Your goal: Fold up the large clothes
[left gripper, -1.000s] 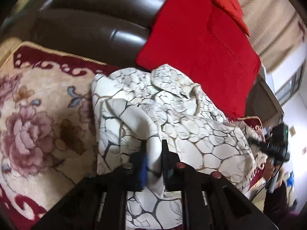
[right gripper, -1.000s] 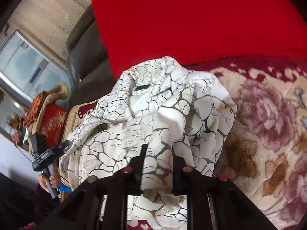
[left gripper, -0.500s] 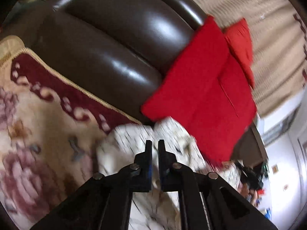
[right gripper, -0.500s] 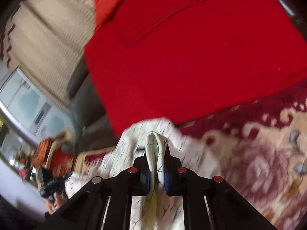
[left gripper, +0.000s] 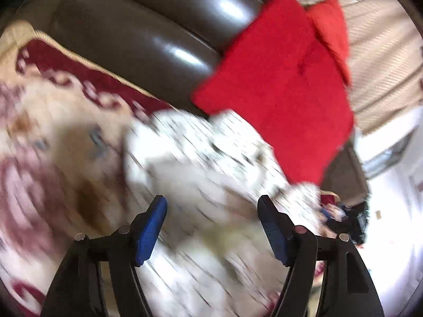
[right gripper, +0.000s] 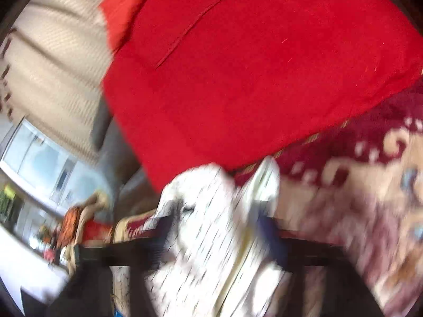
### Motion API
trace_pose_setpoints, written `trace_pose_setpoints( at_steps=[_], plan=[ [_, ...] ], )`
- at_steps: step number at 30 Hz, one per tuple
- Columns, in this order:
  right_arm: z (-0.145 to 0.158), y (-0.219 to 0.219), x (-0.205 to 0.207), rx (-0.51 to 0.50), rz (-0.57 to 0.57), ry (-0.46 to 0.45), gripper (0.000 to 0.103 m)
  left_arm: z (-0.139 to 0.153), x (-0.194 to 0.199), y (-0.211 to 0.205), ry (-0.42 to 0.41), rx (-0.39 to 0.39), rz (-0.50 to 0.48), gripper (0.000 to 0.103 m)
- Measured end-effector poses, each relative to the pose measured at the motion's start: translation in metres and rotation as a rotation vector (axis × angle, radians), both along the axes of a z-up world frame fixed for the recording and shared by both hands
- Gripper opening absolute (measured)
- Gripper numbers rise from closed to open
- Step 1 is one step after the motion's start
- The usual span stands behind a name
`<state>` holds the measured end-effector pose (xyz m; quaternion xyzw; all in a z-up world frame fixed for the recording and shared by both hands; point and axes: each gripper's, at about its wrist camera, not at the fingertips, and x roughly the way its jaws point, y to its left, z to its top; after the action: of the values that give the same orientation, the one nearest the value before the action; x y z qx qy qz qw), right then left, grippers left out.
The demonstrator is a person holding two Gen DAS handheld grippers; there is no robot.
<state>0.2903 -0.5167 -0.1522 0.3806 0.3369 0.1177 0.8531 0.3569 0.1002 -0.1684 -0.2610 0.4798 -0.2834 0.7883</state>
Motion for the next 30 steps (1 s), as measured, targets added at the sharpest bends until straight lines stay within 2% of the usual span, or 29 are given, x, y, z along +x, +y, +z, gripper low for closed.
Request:
trace_pose_setpoints(
  at_steps=[3,4,6,8,10,12,13,14,15,17,19,21,23,26,28,30],
  plan=[
    [0.005,0.051,-0.043,0.023,0.186,-0.036,0.079,0.006,-0.037,-0.009,-0.018,-0.101,-0.020,0.074],
    [0.002,0.066,-0.053,0.039,0.243,-0.031,0.079,0.007,-0.049,-0.014,-0.027,-0.119,-0.017,0.076],
    [-0.008,0.104,-0.075,0.063,0.363,0.009,0.079,0.010,-0.072,-0.032,-0.037,-0.126,-0.071,0.077],
    [-0.022,0.128,-0.088,0.114,0.443,0.037,0.079,0.013,-0.091,-0.047,-0.087,-0.140,-0.093,0.077],
    [-0.039,0.153,-0.101,0.114,0.489,0.075,0.078,0.010,-0.107,-0.069,-0.128,-0.054,-0.144,0.077],
    [-0.060,0.172,-0.105,0.017,0.509,0.148,0.074,-0.002,-0.113,-0.086,-0.131,0.067,-0.164,0.077],
    [-0.069,0.178,-0.102,-0.015,0.522,0.185,0.063,-0.010,-0.111,-0.092,-0.109,0.126,-0.175,0.077],
    [-0.077,0.185,-0.097,-0.052,0.533,0.227,0.053,-0.014,-0.110,-0.095,-0.100,0.155,-0.179,0.077],
    [-0.083,0.189,-0.090,-0.098,0.534,0.257,0.039,-0.017,-0.103,-0.093,-0.093,0.166,-0.172,0.076],
    [-0.079,0.192,-0.070,-0.178,0.515,0.239,0.038,-0.012,-0.084,-0.084,-0.077,0.154,-0.144,0.076],
    [-0.059,0.186,-0.047,-0.161,0.494,0.195,0.037,0.004,-0.064,-0.078,-0.138,0.185,-0.101,0.076],
    [-0.037,0.182,-0.024,-0.148,0.490,0.158,0.037,0.027,-0.038,-0.072,-0.242,0.270,-0.038,0.076],
    [-0.018,0.185,0.002,-0.166,0.473,0.124,0.037,0.040,-0.014,-0.067,-0.281,0.293,-0.009,0.076],
    [-0.006,0.181,0.040,-0.112,0.473,0.132,0.037,0.050,0.013,-0.050,-0.264,0.323,0.068,0.076],
    [-0.014,0.178,0.045,-0.041,0.482,0.179,0.038,0.047,0.012,-0.039,-0.241,0.273,0.079,0.076],
    [-0.018,0.174,0.030,-0.033,0.505,0.170,0.038,0.034,0.006,-0.038,-0.207,0.224,0.086,0.077]
  ],
)
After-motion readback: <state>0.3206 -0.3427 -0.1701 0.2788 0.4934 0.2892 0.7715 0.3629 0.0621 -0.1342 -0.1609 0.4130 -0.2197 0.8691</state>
